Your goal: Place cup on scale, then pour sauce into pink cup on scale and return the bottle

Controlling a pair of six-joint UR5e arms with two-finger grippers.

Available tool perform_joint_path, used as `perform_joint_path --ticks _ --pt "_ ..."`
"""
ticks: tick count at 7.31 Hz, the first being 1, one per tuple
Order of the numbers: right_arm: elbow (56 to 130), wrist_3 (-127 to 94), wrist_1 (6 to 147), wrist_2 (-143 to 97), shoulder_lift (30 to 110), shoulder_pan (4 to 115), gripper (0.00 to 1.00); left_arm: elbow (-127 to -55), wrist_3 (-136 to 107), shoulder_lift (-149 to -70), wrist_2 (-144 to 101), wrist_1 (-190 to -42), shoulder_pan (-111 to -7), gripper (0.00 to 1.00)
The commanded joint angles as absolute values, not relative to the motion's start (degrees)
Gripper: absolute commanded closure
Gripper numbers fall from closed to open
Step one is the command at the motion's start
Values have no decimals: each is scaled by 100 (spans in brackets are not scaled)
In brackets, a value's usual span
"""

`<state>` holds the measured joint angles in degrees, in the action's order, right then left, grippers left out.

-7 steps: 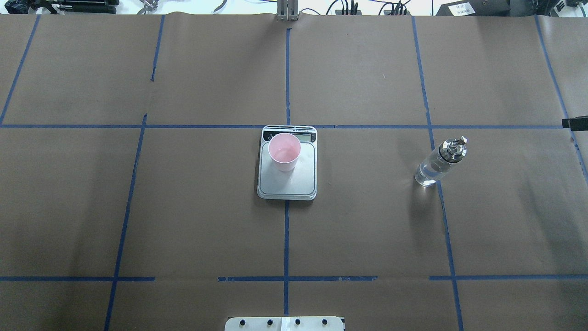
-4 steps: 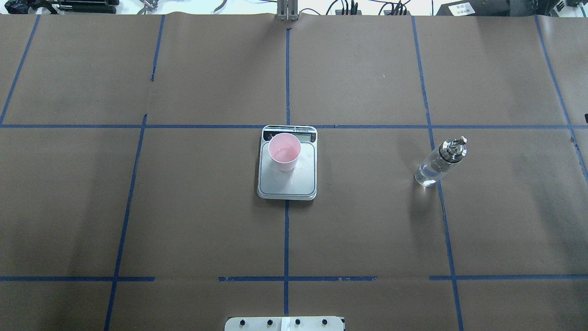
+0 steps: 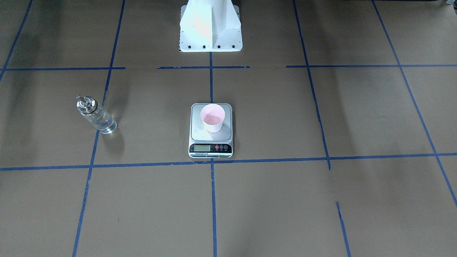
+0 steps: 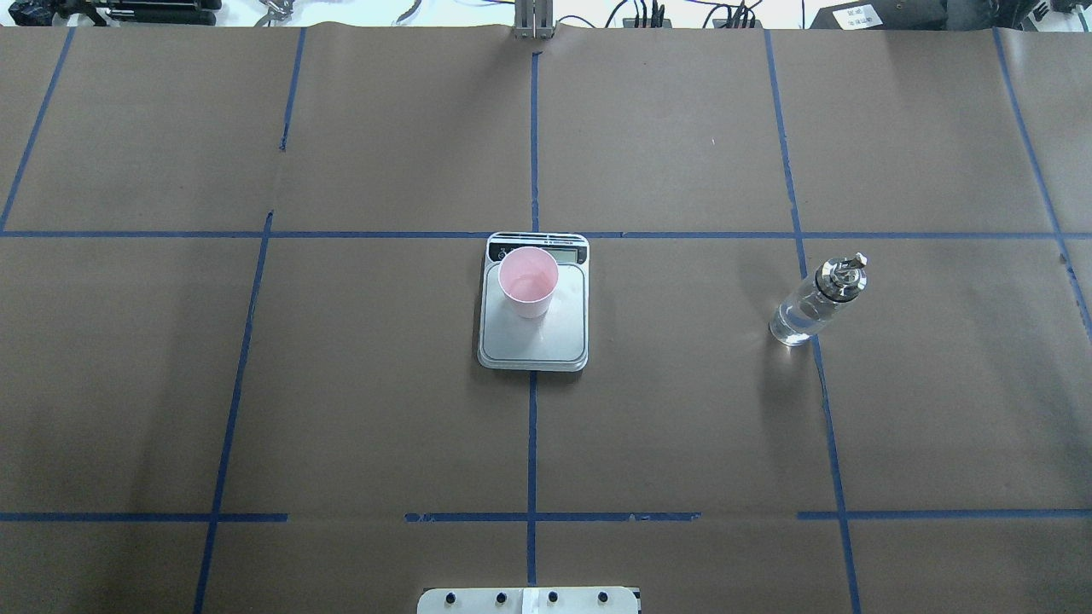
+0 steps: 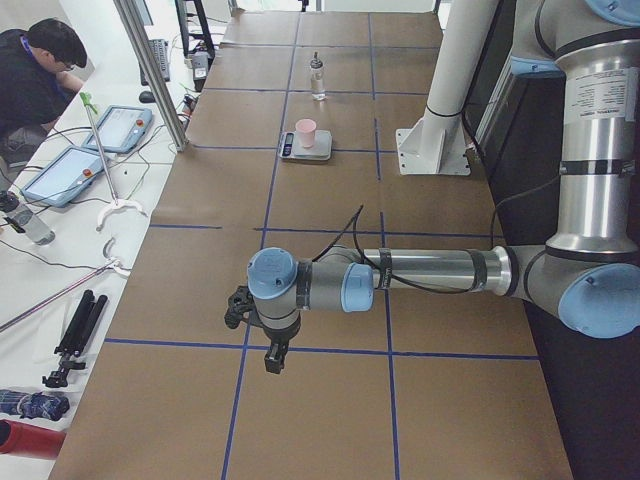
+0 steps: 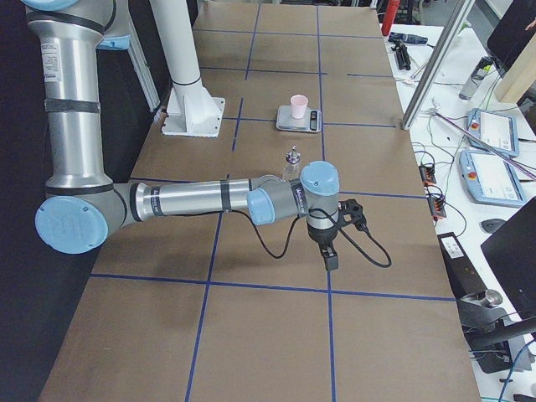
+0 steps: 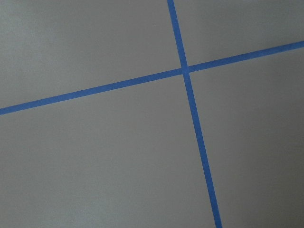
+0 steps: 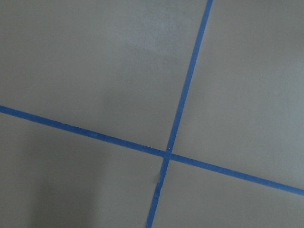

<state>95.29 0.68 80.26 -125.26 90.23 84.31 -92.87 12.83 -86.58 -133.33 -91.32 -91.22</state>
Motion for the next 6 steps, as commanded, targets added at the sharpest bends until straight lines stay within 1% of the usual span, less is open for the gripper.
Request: perform_joint_path --ticks 1,2,3,4,5,6 --pt "9431 132 8243 -12506 9499 8464 0 -9281 1283 -8648 -13333 -9132 -9114 0" --pt "9422 36 9253 -13046 9440 8560 0 -9273 1283 -8657 -13333 -9132 -9114 0" --pt "9570 287 9594 -13635 9587 9013 0 -9264 1283 -8657 -13333 -9132 -9123 0" --pt "9876 1212 9128 -13197 10146 9122 0 -9264 1283 -8649 -13333 -9132 -9114 0" --pt "9975 1544 9271 -12392 10117 9106 0 -9255 1283 -8648 -13333 -9123 -9114 0" --pt "10080 1521 9568 -12688 10081 9114 0 -9255 1283 -8648 -13333 -9123 -9114 0"
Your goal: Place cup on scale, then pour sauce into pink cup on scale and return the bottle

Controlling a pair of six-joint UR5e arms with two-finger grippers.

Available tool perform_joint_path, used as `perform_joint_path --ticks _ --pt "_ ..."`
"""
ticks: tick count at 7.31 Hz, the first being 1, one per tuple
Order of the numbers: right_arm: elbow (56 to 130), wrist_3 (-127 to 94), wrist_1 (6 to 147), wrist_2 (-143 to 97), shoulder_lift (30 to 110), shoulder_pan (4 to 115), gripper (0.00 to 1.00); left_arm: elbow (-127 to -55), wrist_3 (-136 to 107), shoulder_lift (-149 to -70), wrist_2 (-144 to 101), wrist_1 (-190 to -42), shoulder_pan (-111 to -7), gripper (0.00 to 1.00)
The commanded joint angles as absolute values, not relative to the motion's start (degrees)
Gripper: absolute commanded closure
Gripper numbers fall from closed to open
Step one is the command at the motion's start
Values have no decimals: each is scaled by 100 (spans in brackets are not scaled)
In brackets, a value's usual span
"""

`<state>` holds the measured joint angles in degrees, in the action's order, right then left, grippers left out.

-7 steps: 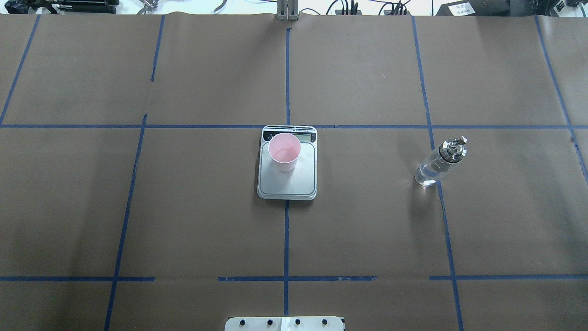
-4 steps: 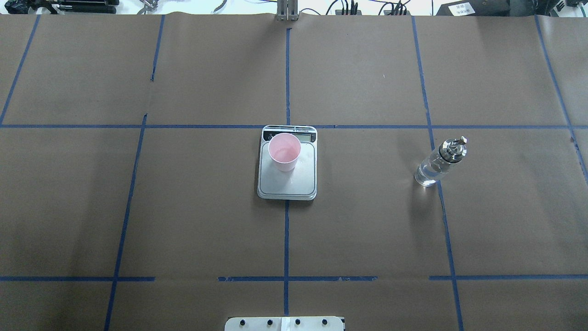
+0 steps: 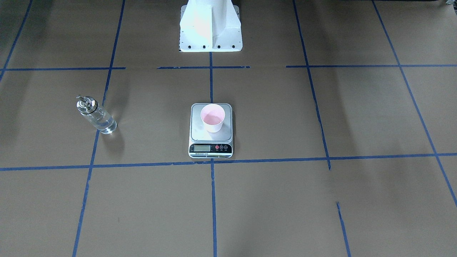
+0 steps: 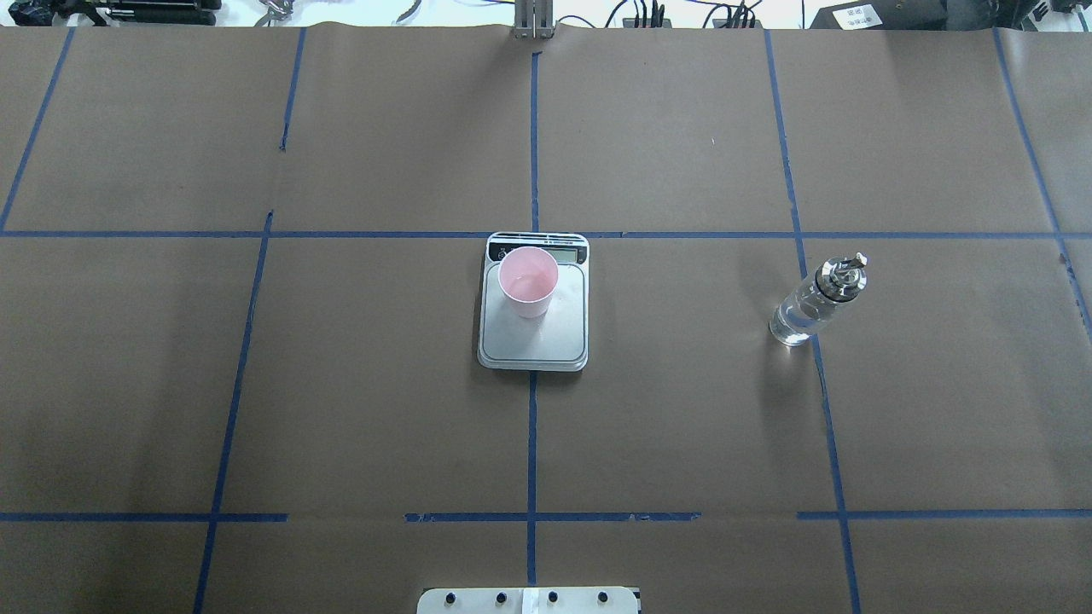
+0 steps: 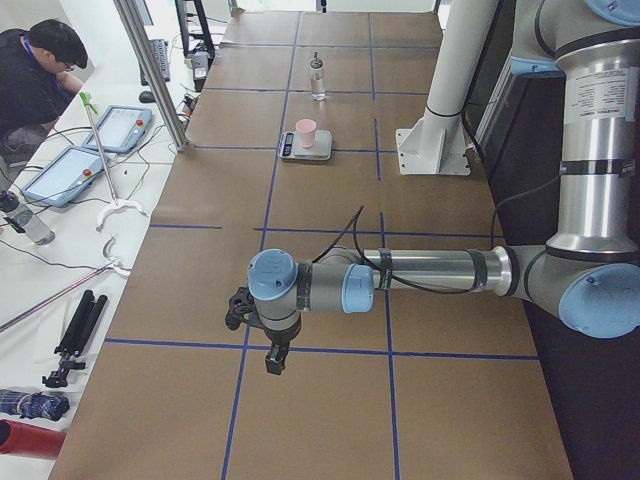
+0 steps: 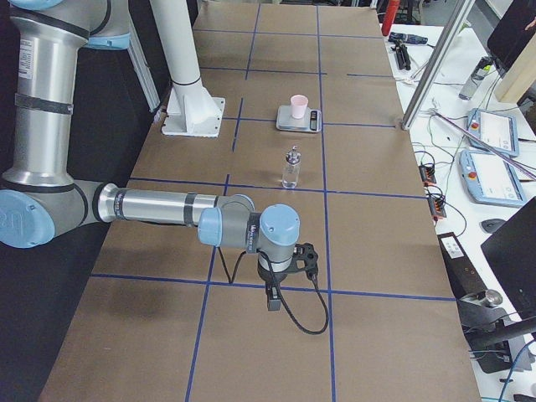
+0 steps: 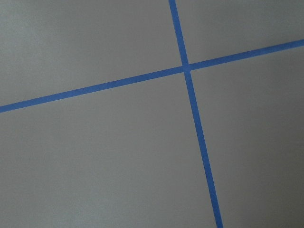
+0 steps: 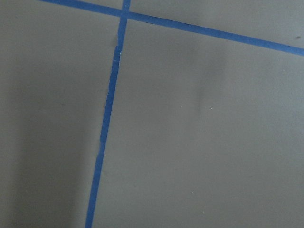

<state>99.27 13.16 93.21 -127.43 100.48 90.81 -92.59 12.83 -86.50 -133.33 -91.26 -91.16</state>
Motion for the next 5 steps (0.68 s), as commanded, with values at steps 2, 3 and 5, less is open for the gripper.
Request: perform_joint_path --ticks 2,3,5 --pt "10099 1180 9510 -12814 10038 9106 0 -9255 1283 -8648 -13333 -9123 -9114 0" --pt "10090 1004 9510 -12832 10011 9105 0 -9255 1283 -8648 -13333 -9123 -9123 0" --pt "10072 993 9492 -12832 10002 9097 0 -9264 1274 -8657 -13333 -9114 -9114 0"
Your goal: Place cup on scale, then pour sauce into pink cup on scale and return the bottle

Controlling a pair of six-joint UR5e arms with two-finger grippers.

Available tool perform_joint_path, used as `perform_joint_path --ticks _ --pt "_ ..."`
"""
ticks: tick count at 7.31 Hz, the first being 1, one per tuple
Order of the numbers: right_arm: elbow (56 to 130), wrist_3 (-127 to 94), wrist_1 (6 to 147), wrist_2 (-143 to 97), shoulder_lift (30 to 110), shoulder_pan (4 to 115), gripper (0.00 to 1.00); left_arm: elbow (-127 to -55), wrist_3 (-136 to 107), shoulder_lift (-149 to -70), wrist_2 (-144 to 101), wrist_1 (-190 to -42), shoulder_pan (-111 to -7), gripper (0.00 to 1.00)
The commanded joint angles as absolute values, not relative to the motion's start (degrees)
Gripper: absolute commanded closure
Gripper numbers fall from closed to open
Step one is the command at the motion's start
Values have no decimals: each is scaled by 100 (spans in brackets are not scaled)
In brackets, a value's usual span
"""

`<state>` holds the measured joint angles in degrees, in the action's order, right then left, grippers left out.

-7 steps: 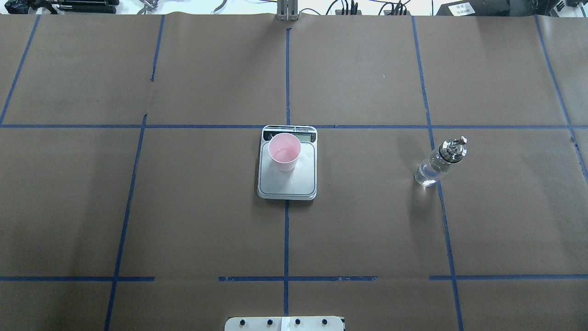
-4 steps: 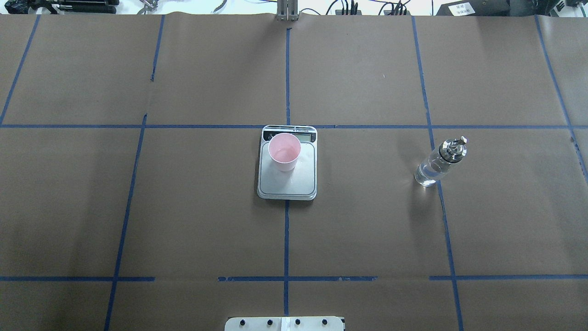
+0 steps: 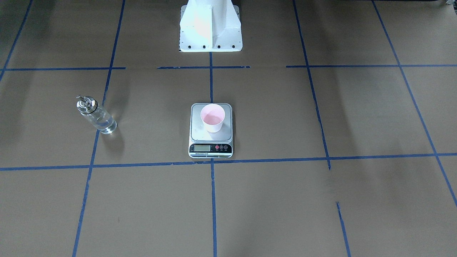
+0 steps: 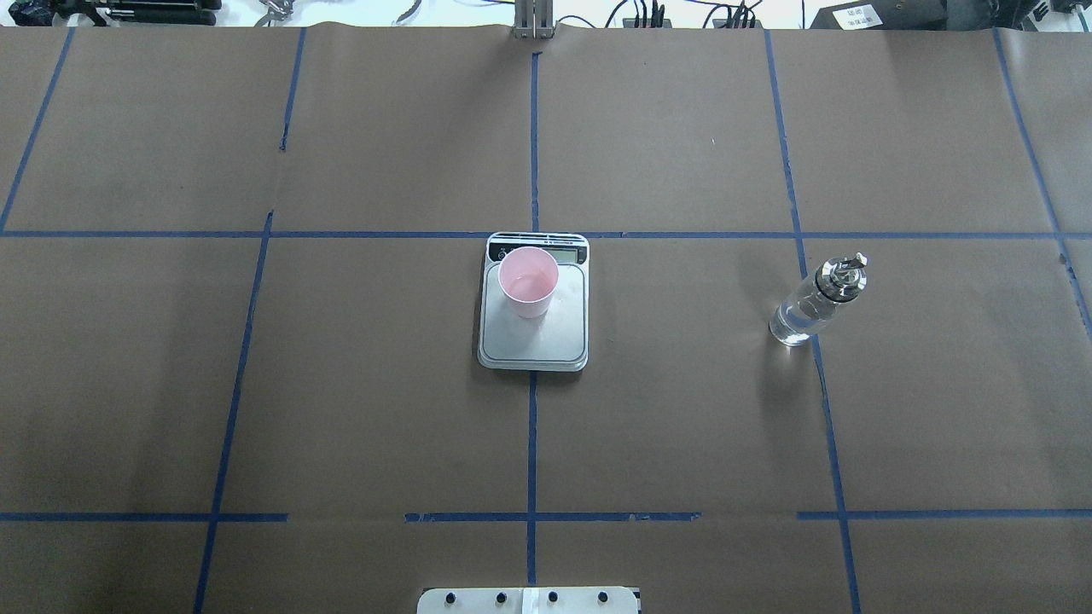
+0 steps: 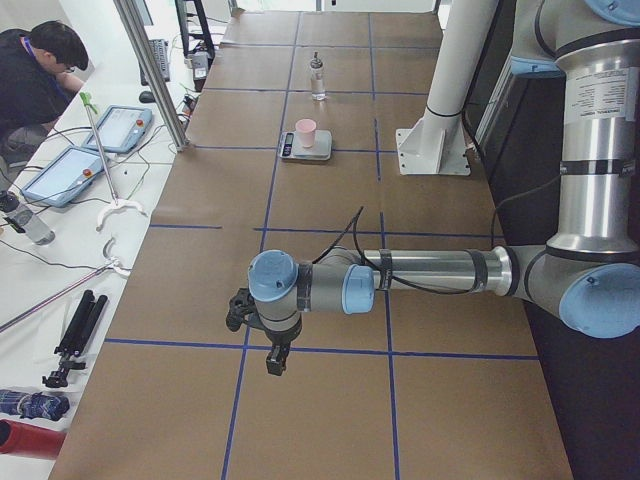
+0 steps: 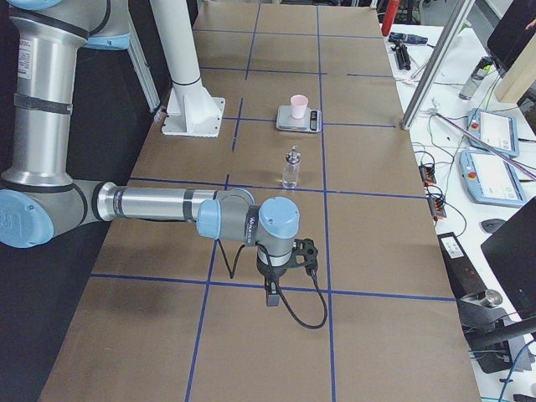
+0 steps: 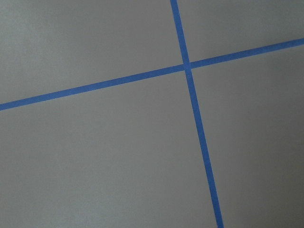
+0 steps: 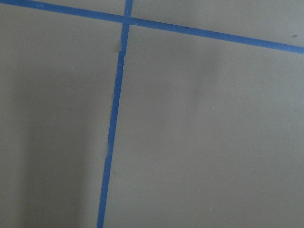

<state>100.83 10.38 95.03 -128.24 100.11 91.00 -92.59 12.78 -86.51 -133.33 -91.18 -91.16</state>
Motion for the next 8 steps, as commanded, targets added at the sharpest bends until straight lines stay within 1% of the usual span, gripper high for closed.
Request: perform_joint_path --ticks 1,6,8 --pt "10072 1002 9492 -12832 10002 9097 0 -9281 1274 -8657 -13324 -9088 -9123 0" --pt "10072 1019 9492 -12832 10011 9088 0 -9422 1274 -8605 -13333 -9132 -9140 0" --pt "10064 1020 9492 -12832 10011 9079 0 -9308 1257 -8613 -13306 -9132 -9132 0"
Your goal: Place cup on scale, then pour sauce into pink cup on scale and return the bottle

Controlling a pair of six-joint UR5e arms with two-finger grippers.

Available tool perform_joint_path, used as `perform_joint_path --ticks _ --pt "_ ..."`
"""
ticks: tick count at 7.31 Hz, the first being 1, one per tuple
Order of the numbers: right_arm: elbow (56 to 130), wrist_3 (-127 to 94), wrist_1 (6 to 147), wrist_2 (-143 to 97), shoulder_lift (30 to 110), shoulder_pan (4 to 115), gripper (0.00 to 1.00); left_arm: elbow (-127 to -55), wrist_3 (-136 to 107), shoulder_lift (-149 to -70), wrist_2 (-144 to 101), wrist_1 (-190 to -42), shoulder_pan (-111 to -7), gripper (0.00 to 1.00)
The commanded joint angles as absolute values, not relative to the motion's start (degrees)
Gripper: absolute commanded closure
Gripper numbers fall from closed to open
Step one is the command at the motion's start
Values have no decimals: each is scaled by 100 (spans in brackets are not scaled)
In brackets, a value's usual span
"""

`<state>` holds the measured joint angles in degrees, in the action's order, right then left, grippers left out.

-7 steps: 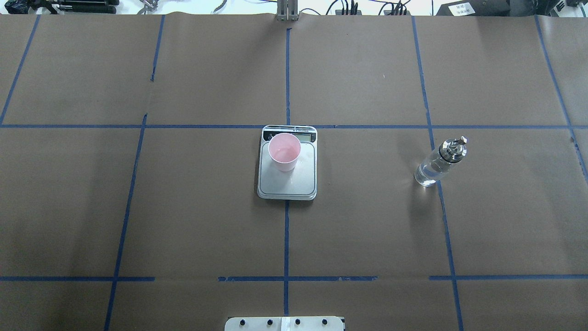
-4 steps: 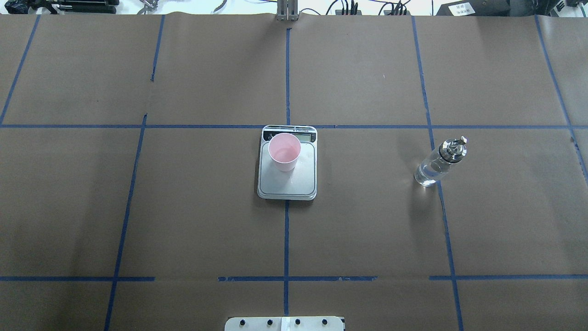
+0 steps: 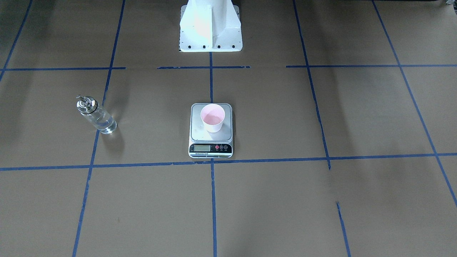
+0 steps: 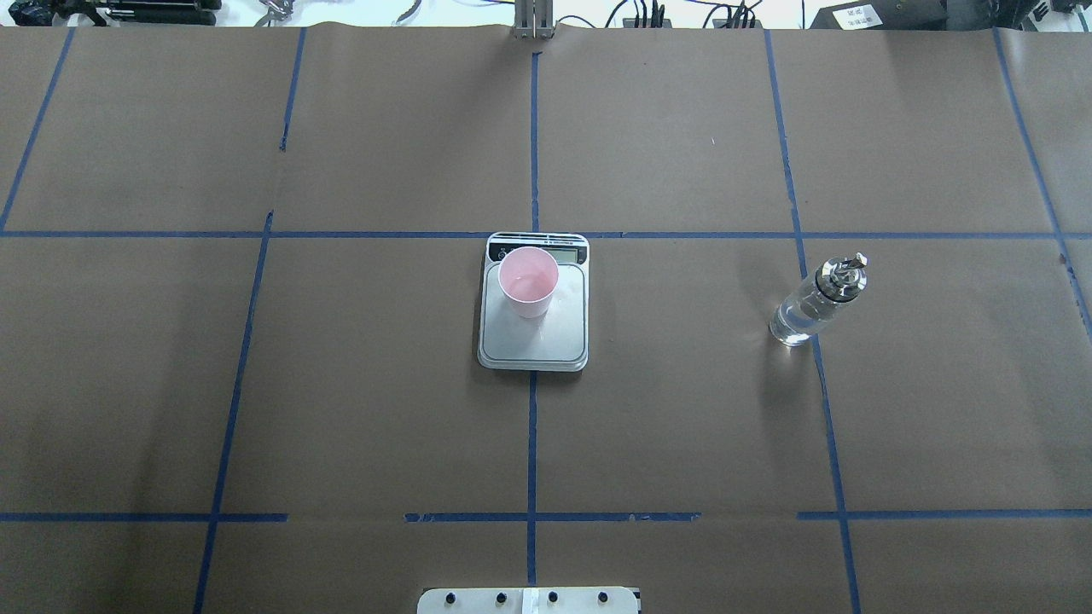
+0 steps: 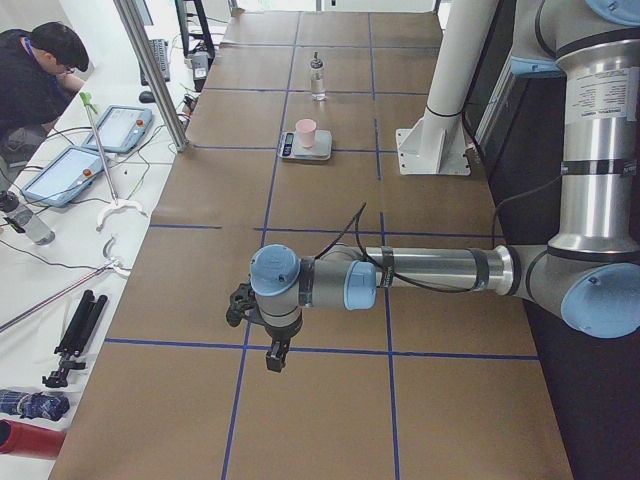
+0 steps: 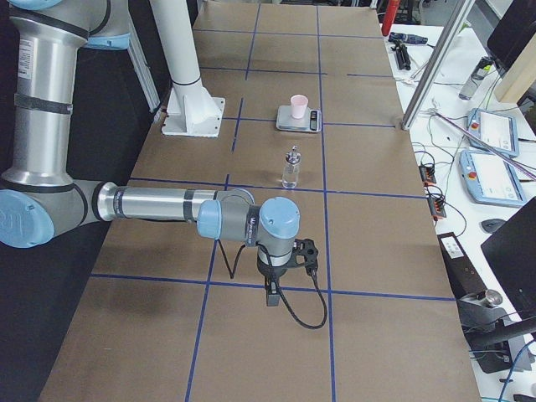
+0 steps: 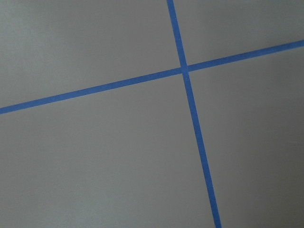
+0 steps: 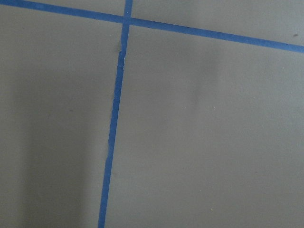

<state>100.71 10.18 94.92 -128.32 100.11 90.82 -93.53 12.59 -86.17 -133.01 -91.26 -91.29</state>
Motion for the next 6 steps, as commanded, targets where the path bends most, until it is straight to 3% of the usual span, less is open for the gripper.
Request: perform_joint_path --ticks 1,6 --pt "10063 1020 9492 -12832 10011 9070 0 -9221 1231 -8605 -13272 -9123 -9132 0" --pt "10063 1011 9492 -12841 10002 8991 0 -9220 1248 -8604 -13245 -9114 -9132 0"
